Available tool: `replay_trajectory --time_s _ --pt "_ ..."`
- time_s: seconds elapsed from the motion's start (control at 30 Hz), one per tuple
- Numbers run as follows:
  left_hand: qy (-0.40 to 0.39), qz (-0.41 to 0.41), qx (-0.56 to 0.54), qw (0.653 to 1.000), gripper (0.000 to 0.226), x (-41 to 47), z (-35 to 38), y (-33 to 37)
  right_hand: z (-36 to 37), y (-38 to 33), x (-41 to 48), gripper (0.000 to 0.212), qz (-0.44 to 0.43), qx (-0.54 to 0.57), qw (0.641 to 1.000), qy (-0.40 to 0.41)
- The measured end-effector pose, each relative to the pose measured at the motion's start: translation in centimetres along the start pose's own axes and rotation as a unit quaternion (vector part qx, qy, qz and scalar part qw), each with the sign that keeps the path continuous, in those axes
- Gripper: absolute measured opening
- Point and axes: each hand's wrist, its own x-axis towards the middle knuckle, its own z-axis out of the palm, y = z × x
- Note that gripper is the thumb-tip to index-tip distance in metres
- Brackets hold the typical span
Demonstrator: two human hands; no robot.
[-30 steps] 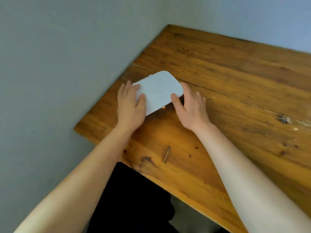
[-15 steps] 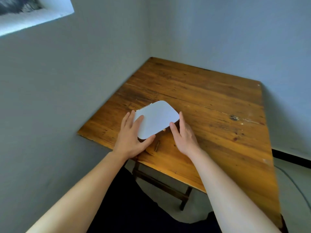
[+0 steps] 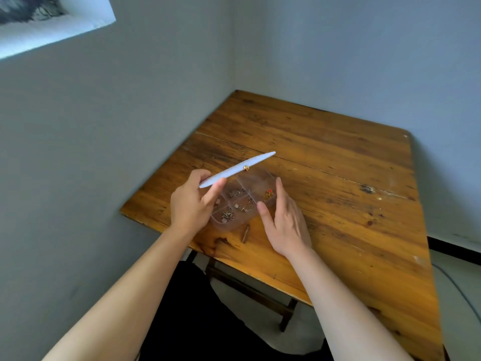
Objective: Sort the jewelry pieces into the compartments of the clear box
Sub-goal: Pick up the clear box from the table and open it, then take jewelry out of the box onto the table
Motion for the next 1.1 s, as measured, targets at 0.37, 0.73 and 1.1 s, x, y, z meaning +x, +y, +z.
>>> replay_trajectory --time_s 0.37,0.73,1.1 --pt "0.024 -0.181 -0.091 0.979 0.022 3.2 0.4 -4.1 -0.1 0.3 0.3 0.066 0.013 0.007 1.000 -0.021" --pt "0.074 -0.308 -0.204 0.926 0.021 3.6 0.8 -6.1 -0.8 -0.4 5.5 0.069 0.033 -0.017 0.992 -0.123" --pt "0.123 -0.366 -0.264 0.884 0.019 5.2 1.2 -6.2 -2.0 -5.7 12.7 0.047 -0.124 -0.098 0.986 -0.058"
